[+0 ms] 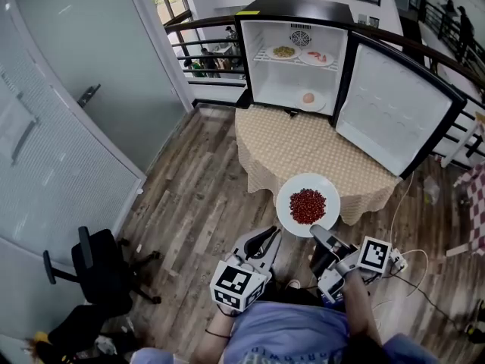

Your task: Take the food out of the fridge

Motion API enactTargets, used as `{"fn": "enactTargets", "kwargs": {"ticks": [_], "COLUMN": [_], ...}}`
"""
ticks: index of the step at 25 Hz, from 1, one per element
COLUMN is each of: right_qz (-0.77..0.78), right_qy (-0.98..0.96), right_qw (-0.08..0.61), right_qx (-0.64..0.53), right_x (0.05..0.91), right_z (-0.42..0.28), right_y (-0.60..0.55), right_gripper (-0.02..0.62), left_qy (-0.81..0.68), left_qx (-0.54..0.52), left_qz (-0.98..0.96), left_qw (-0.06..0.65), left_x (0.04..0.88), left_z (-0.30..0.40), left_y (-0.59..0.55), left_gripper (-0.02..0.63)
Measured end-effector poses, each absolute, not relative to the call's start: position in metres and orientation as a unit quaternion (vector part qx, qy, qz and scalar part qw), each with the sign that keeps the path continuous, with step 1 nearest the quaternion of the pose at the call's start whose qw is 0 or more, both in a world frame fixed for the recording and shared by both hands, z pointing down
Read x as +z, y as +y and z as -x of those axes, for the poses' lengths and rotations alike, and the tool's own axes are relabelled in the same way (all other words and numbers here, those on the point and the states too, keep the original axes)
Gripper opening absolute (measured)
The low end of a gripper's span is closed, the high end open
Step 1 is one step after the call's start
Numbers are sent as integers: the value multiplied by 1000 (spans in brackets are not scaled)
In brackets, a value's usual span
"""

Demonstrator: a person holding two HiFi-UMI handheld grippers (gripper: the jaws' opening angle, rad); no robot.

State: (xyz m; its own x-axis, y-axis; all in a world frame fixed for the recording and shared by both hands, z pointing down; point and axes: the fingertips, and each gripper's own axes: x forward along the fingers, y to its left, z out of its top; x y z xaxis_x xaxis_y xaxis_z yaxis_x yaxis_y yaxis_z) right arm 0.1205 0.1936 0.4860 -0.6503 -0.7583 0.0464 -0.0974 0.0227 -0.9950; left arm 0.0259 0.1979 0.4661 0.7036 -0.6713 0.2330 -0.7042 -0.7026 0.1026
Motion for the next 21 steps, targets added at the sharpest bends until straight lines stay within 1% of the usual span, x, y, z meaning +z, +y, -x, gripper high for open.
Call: {"fn": "enactTargets", "kwargs": {"ticks": [21], "right_qz": [346], "right_qy": [650], "right_qw": [292], "right_qx": [-610], "right_x": [488], "right_z": [-156], "right_y": [182], "right_gripper": [26], "left_qy": [-341], "left_qx": [110], "left_qz": [-930], "left_qw": [87], "left_x": [471], "left_z": [-59], "left_y": [187], "left_gripper": [32]}}
